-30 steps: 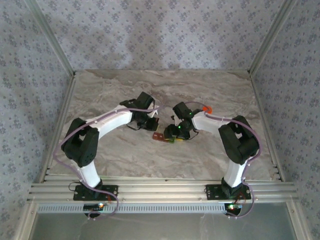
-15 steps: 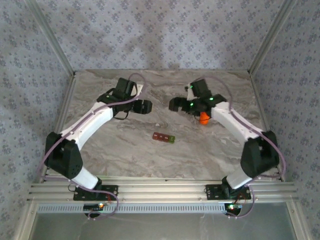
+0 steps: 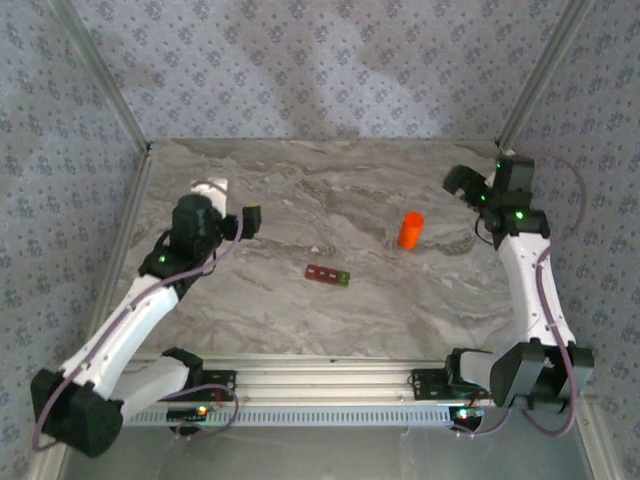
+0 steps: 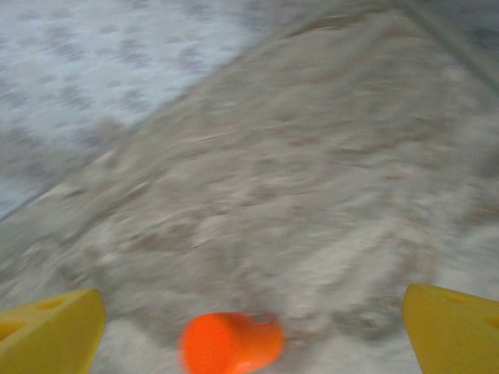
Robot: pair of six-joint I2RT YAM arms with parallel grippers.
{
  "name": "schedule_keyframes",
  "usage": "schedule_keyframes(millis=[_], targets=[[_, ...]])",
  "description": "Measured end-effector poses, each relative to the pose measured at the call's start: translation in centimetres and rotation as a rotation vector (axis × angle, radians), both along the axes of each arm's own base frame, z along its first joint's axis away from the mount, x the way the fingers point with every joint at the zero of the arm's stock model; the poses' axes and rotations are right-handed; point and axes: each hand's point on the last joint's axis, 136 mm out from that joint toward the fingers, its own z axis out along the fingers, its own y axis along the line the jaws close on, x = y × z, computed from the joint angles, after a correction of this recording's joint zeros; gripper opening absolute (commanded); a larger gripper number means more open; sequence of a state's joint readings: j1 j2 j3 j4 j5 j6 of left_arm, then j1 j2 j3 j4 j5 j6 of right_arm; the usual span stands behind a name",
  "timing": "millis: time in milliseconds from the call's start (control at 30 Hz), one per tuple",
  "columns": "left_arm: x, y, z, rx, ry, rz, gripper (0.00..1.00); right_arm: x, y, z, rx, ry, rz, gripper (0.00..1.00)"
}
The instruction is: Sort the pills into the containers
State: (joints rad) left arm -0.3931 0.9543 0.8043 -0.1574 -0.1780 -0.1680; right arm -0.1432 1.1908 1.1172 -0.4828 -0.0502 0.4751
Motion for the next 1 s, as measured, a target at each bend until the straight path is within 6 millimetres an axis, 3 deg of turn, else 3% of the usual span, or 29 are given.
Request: schedule_keyframes(millis=[67,267,600,733,1000], targets=[[-0.6,2.0,-0.6,0.012,-0.038,0.062,0.99,-1.0,-2.2,-2.4,-0.025,0.035,-0.089,1.00],[-2.6,5.9,-4.5,0.123,-0.046,0.182,1.00,-2.3,-4.7,-6.6,-0.160,0.054,-0.178,1.00],[-5.9,11.1,-10.2,0.241,-0.034,0.326,0.99,-3.7,-5.3,-11.9,-0.372,0.068,-0.174,1.00],[-5.5,11.9,-11.6,0.229,-0.035,0.352,0.99,-3.1,-4.4,-13.3,-0.412,0.054,-0.142,1.00],[-2.3,11.4,-15.6,0.235,0.055,0.309,0.99,-2.0,-3.3,-15.0,-0.464,0.017,-0.101,1.00]])
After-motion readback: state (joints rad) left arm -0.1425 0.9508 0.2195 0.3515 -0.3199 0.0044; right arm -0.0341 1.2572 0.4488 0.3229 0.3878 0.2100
